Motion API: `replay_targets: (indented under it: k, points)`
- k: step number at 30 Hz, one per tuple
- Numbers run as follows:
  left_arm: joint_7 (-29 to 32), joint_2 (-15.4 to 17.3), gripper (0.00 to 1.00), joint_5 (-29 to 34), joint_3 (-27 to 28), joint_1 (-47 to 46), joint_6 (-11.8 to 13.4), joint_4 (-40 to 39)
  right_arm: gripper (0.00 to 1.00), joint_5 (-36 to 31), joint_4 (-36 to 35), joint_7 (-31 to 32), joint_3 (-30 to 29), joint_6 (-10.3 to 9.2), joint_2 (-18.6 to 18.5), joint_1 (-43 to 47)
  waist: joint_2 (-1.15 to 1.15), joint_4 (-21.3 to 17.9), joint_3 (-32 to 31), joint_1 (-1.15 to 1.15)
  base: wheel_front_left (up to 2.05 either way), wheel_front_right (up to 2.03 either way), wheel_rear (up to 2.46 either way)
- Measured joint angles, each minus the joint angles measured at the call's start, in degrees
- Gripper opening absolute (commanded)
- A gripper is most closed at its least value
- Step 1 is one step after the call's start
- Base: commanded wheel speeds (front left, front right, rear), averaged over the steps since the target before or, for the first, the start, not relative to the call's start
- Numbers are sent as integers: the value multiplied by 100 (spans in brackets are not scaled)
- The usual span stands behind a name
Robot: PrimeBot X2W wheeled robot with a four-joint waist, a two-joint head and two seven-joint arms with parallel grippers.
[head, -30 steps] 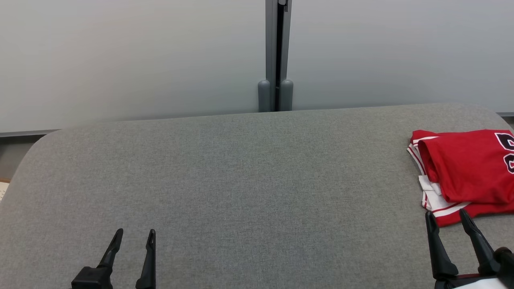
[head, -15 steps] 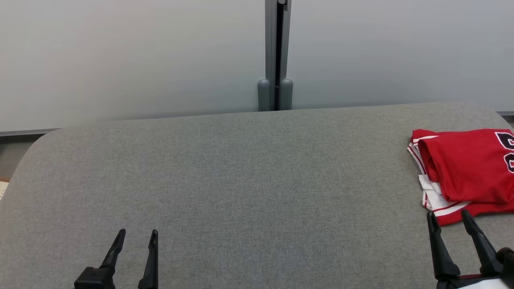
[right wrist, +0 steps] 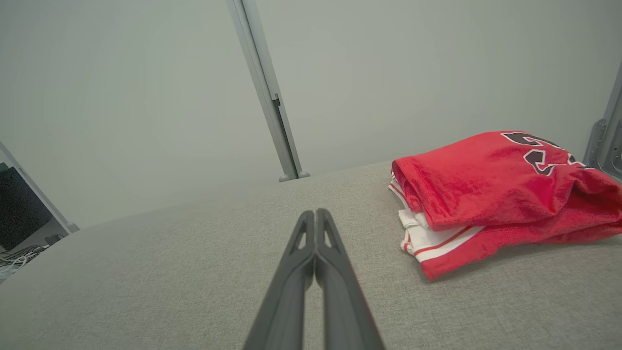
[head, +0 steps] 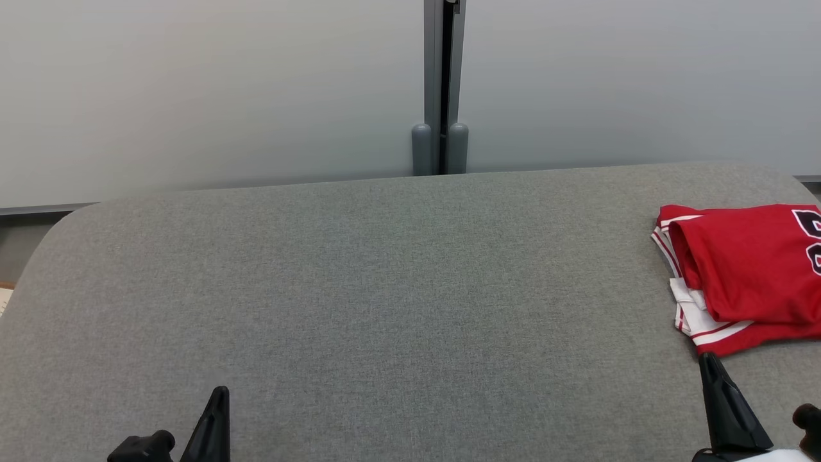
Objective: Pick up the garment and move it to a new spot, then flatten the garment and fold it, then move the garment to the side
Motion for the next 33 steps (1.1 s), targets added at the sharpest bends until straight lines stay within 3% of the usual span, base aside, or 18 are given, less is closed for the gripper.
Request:
replay_targets:
  k: [12, 33]
  points:
    - [321, -110, 0, -1220, 286, -225, -174, 37, 0, 1313, 303, 108, -48, 0, 9, -319, 0, -12, 27, 0, 0, 0, 0]
    - [749, -263, 0, -2817, 662, -548, -411, 102, 0, 3029, 672, 255, -122, -4, 57, -706, 0, -31, 69, 0, 0, 0, 0]
